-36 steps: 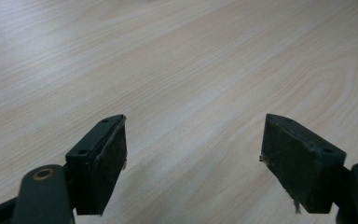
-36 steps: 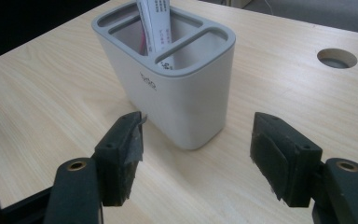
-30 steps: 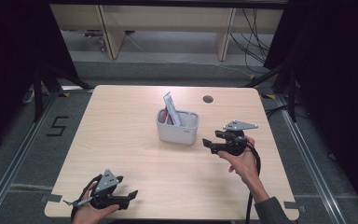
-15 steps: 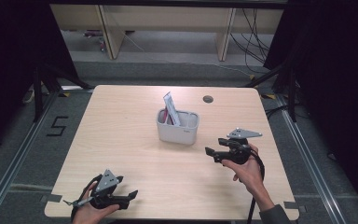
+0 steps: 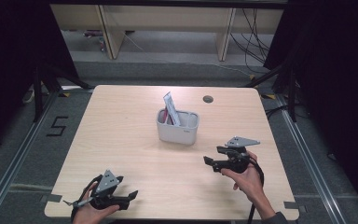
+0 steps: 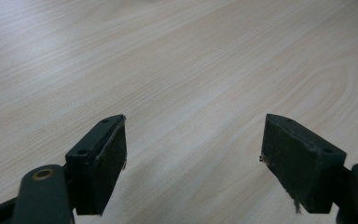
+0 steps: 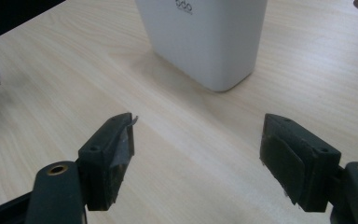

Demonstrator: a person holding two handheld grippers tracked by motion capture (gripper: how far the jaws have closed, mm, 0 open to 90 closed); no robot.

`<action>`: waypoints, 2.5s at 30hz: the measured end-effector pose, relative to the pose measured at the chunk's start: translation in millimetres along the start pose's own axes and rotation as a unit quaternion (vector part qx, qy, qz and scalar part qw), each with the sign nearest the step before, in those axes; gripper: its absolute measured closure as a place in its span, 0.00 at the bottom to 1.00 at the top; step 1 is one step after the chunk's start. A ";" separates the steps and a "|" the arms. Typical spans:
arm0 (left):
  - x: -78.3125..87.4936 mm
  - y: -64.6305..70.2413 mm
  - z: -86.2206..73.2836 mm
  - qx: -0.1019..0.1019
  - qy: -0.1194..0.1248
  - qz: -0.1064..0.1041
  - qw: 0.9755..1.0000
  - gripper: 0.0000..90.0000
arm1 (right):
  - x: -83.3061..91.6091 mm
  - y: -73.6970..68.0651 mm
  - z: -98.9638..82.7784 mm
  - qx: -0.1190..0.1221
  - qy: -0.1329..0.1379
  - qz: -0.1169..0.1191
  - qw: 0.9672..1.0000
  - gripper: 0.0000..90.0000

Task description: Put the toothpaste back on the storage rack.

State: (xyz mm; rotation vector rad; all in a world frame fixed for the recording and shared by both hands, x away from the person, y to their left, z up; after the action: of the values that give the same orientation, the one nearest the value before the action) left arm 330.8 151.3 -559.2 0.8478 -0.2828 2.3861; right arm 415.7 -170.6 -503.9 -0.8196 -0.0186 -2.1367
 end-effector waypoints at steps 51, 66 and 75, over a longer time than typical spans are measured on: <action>1.4 0.8 1.2 -0.008 0.005 0.003 1.000 0.22 | 16.0 -23.5 -65.2 0.024 -0.053 -0.004 0.998 0.19; 2.1 -0.5 1.1 -0.009 0.007 0.006 1.000 0.21 | 21.6 -29.5 -84.6 0.006 -0.081 -0.005 0.997 0.19; 2.2 -0.8 0.9 -0.009 0.008 0.005 1.000 0.21 | 24.9 -30.5 -91.6 -0.009 -0.085 -0.003 0.996 0.19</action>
State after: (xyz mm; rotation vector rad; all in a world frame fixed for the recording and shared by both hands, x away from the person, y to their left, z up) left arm 330.4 152.6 -557.1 0.8219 -0.3019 2.3943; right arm 332.8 -193.8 -554.1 -1.0124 -0.0904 -2.0695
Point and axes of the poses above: each handheld gripper's, and its own axes: x roughly backward along the jaws, z roughly out of its top, y roughly to its right, the point moved 8 cm from there along -x, roughly forward along the jaws, and after that the axes turned 6 degrees about z, right-handed, at the moved point
